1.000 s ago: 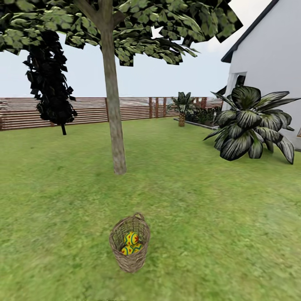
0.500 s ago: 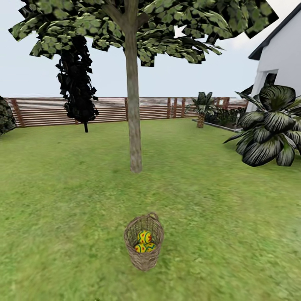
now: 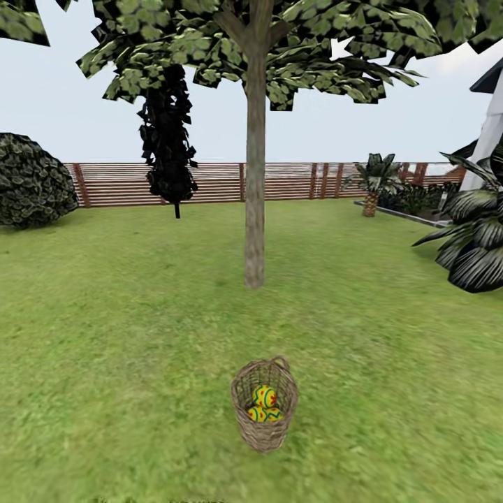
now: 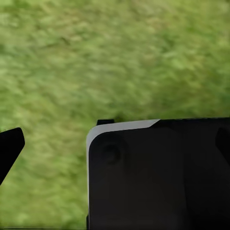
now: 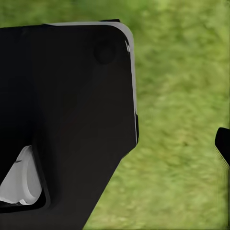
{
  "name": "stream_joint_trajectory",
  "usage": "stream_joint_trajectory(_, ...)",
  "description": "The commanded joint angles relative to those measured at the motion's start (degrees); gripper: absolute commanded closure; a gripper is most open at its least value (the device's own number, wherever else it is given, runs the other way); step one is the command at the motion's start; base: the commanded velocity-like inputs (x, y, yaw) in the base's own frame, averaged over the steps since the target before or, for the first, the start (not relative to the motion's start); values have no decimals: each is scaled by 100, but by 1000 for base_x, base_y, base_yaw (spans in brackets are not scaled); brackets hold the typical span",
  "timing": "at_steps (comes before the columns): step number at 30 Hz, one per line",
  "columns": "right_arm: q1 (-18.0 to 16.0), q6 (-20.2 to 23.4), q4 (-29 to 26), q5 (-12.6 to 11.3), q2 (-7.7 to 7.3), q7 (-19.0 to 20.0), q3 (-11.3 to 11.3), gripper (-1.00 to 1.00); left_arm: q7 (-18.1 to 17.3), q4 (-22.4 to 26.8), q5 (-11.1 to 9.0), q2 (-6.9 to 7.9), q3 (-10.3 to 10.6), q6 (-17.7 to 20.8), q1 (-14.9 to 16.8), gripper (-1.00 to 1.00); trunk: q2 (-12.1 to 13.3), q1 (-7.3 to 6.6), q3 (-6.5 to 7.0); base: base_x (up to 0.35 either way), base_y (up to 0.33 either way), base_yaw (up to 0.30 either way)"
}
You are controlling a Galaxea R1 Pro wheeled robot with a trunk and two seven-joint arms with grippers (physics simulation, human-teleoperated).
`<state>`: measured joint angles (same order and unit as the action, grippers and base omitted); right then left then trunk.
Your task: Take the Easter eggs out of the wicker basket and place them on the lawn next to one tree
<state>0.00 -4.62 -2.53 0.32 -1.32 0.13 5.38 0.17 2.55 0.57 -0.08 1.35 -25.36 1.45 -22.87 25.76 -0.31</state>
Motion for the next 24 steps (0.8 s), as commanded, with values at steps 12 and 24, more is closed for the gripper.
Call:
stream_joint_trajectory(12,-2,-22,1,6,-2,-2,51,-100,5,-9,-4,0,14,-24,4,-100,-5,2,-3,0,0,227)
stream_joint_trajectory(24,-2,-26,0,13,-1,4,35,-100,9,-9,4,-1,14,-30,4,-100,-5,2,-13,0,-92,12)
